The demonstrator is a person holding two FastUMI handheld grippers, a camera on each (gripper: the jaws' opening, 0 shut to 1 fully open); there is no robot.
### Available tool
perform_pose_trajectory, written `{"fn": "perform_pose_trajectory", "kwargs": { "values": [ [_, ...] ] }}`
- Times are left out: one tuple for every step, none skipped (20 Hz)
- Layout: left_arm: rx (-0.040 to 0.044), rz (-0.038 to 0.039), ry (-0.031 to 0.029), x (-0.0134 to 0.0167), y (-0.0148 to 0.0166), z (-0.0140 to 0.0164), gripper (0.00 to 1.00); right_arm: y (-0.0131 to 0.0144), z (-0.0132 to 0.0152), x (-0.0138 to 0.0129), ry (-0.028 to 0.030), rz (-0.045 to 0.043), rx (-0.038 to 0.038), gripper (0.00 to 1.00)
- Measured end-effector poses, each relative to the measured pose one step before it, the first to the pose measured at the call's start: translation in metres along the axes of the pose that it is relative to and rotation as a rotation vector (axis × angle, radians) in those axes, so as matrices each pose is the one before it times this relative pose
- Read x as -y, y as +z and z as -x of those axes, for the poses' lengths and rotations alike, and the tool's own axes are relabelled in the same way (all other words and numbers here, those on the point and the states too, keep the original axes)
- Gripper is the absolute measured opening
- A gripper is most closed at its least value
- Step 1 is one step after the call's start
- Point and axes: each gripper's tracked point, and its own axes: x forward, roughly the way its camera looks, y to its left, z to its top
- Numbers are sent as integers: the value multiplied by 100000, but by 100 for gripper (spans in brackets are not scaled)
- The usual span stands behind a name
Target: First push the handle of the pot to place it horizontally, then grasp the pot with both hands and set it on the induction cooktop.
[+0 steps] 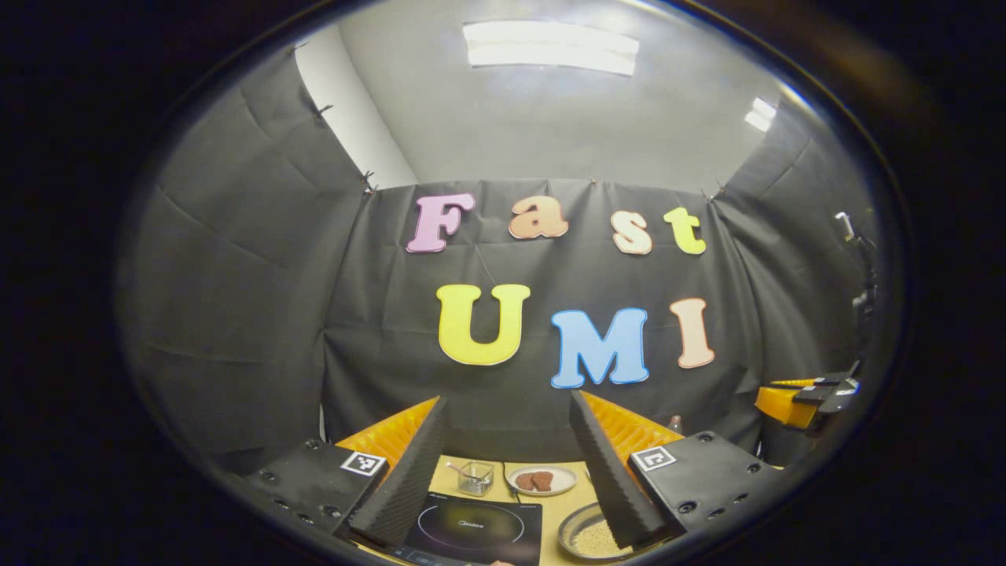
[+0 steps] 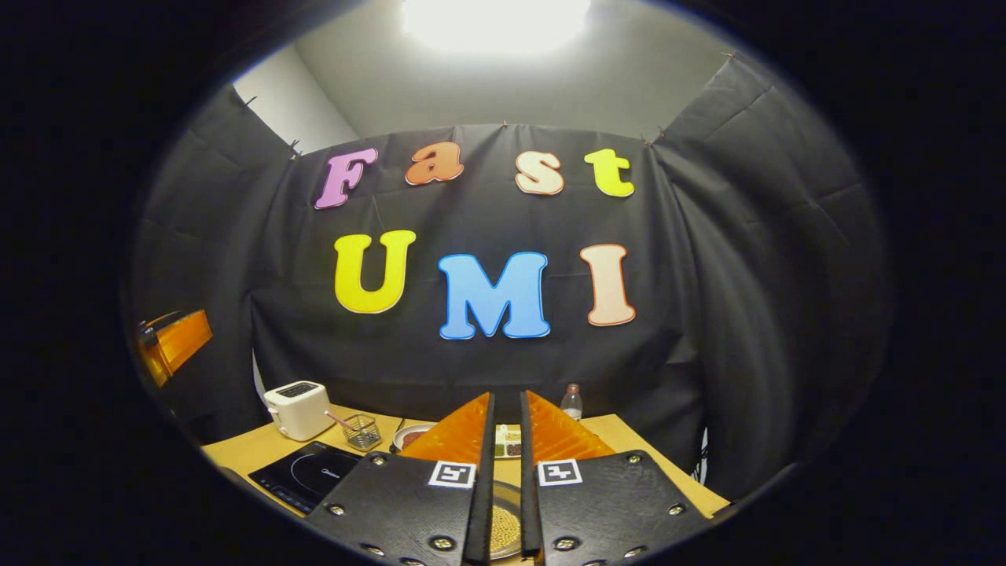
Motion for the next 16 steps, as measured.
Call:
{"fn": "perform_pose_trajectory", "kwargs": {
  "values": [
    [40,-66,-82,-140,54,80,100,424,-271,-290,2584,316,-488,2],
    [0,25,24,-270,-68,-20,100,-441,446,-1473,2260,314,-1121,3],
    [122,277,-55,-323,11,-162,100,-261,-269,-1022,2735,638,-774,0],
    [54,92,-128,-172,-129,-57,100,-290,283,-905,2686,834,-842,0],
    [-29,-123,57,-470,-114,77,100,-271,-80,-666,1555,837,-734,0],
    [218,-267,-128,-456,-84,-139,100,-558,-68,-508,841,568,-1262,0],
    [-216,-298,-158,-534,-88,-67,100,-475,-73,-720,1324,-211,-1667,0],
    [-384,-87,-183,-518,-436,131,100,-535,-56,-985,1153,-468,-1654,0],
    [-623,303,-255,-532,-245,10,100,-435,-122,-713,767,-347,-1399,0],
    [-753,525,-241,-699,-352,-109,93,-522,-118,-639,702,-172,-1500,0],
    [-734,686,-267,-614,-228,-34,96,-499,-60,-729,850,-163,-1446,0],
    [-565,548,-425,-522,-209,149,100,-596,-29,-674,652,-125,-1468,0],
    [172,269,-406,-698,-86,101,100,-505,-47,-733,787,-109,-1335,0],
    [234,-247,-75,-713,-157,130,100,-582,-13,-682,871,-16,-1498,0],
    [-384,-532,769,-737,-183,-54,100,-574,-181,-771,1542,61,-1725,0],
    [-698,-306,666,-736,-341,147,100,-735,-66,-772,1785,299,-2030,0]
  ]
}}
